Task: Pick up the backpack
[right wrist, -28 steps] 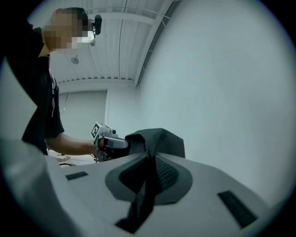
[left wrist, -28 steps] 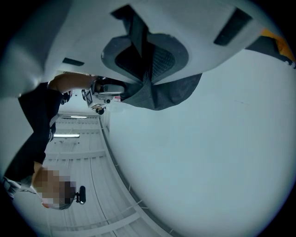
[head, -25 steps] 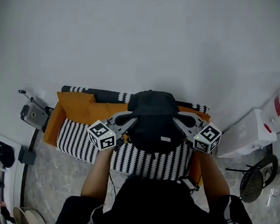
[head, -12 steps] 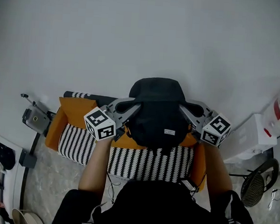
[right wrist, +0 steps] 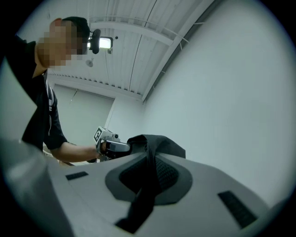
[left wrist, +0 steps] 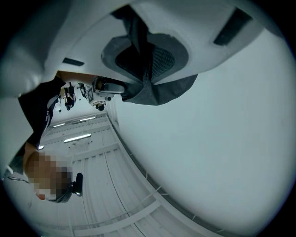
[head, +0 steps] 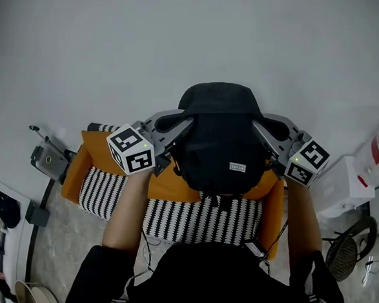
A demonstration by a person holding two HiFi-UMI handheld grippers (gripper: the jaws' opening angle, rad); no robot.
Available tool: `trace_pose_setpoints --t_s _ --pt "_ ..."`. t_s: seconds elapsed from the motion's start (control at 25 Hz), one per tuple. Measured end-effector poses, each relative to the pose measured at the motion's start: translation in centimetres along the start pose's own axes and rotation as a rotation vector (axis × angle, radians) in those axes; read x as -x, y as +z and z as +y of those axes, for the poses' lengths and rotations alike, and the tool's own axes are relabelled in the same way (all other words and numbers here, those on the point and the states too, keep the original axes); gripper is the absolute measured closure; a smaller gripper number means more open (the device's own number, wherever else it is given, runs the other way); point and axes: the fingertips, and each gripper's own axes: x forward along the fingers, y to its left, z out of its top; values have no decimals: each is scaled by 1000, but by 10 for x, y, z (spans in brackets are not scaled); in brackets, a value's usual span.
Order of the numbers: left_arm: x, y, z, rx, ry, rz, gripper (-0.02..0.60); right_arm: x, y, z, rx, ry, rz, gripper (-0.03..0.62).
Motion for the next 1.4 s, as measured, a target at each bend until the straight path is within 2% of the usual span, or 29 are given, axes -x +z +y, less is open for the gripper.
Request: trace_pose_setpoints --t_s 0.28,0.52,0.92,1.4 --pt "-5 29 1 -43 -8 -6 543 0 26 -3 16 16 -27 557" --pt "-6 38 1 -61 -8 -5 543 0 33 -3 28 24 -29 557" --pt "3 44 2 -68 7 -16 543 -6 41 6 72 54 -6 557" --pt "6 47 -1 -94 9 -12 543 -6 41 10 70 69 -13 557"
